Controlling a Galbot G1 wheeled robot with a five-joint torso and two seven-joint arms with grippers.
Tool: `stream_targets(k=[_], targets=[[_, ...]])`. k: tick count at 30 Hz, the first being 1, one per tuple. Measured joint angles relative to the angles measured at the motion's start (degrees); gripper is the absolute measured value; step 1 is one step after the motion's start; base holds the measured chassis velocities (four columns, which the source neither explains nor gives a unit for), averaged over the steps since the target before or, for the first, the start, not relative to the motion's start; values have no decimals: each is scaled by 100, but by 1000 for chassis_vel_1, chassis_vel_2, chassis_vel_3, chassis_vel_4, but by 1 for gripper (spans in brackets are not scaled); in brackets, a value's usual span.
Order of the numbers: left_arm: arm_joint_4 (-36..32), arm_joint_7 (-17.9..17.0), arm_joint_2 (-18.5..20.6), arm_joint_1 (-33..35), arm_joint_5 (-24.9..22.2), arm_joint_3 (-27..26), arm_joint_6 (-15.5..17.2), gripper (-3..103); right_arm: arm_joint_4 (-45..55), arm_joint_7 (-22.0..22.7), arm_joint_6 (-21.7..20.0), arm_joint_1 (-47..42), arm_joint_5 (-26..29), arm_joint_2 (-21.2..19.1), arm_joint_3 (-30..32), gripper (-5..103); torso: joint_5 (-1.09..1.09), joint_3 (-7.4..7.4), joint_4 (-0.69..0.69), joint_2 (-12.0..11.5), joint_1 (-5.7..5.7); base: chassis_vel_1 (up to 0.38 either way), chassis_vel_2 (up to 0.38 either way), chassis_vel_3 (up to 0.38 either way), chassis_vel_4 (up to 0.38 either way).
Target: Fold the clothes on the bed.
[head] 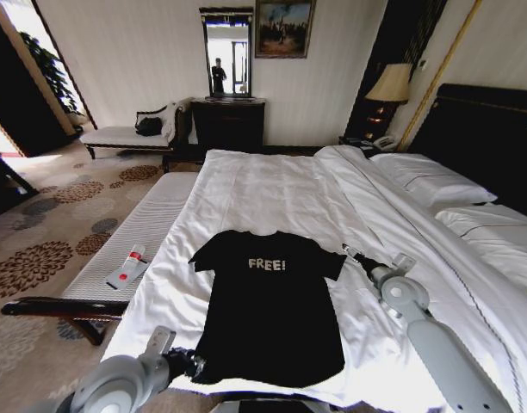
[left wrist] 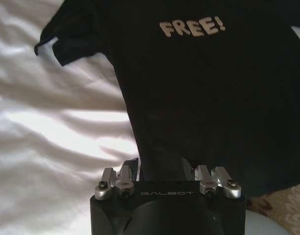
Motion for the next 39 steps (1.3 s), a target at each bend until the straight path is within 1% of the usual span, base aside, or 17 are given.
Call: stream_targets(k=[2,4,5,6,9,10,13,20,22,24,25,26,27,29,33,37,39], targets=[[8,117,-135,-295,-98,-177,-2,61,-2,0,0,3,-9,0,-16,100,-1,0,1,0,0,0,0,0,0],[537,474,-440,-1109,-103,-274,-93,72,-4,2,0,5,-29,9,-43,100,0,0,0,0,0,0,0,0,0],[798,577,-552,-1380,-72,-273,-152,72,-2,1,0,5,-33,14,-55,100,-2,0,-2,0,0,0,0,0,0],[798,577,-552,-1380,-72,-273,-152,72,-2,1,0,5,-33,14,-55,100,-2,0,-2,0,0,0,0,0,0],[1898,1059,-990,-2209,56,-154,-364,88,21,10,2,19,-47,30,-103,100,-2,1,-1,0,1,0,0,0,0],[1898,1059,-990,-2209,56,-154,-364,88,21,10,2,19,-47,30,-103,100,-2,1,-1,0,1,0,0,0,0],[2759,1514,-1402,-2718,288,-13,-531,99,60,19,2,-6,-50,27,-107,100,-2,1,0,-1,1,0,0,0,0],[3501,1949,-1881,-2770,241,-197,-695,100,77,21,2,-90,-42,-9,-9,100,0,0,1,0,1,0,0,0,0],[3865,2151,-2168,-2765,143,-332,-795,100,79,19,2,-97,-37,-16,0,100,-1,0,2,0,1,0,0,0,0],[4224,2488,-2409,-2813,203,-366,-1025,100,75,19,3,-96,-39,-23,-12,100,-1,0,2,0,0,0,0,0,0],[4224,2488,-2409,-2813,203,-366,-1025,100,75,19,3,-96,-39,-23,-12,100,-1,0,2,0,0,0,0,0,0],[4412,2715,-2532,-2846,305,-363,-1214,100,69,19,3,-92,-40,-26,-27,100,-2,0,1,0,1,0,0,0,0],[4872,3026,-2942,-2948,462,-334,-1515,100,58,22,3,-83,-45,-32,-78,100,-1,1,0,-1,1,0,0,0,0],[5093,3040,-3195,-3035,465,-317,-1555,100,51,28,2,-85,-51,-49,-106,100,-1,0,0,0,1,0,0,0,0],[5244,3040,-3324,-3094,476,-285,-1540,100,34,33,1,-87,-52,-82,-109,100,0,0,0,0,1,0,0,0,0],[5297,3022,-3360,-3116,476,-283,-1486,100,23,34,-1,-85,-48,-105,-101,100,-1,0,0,-1,1,0,0,0,0],[5279,2986,-3320,-3048,488,-316,-1365,100,9,34,-2,-85,-40,-119,-72,100,-1,0,-1,0,1,0,0,0,0]])
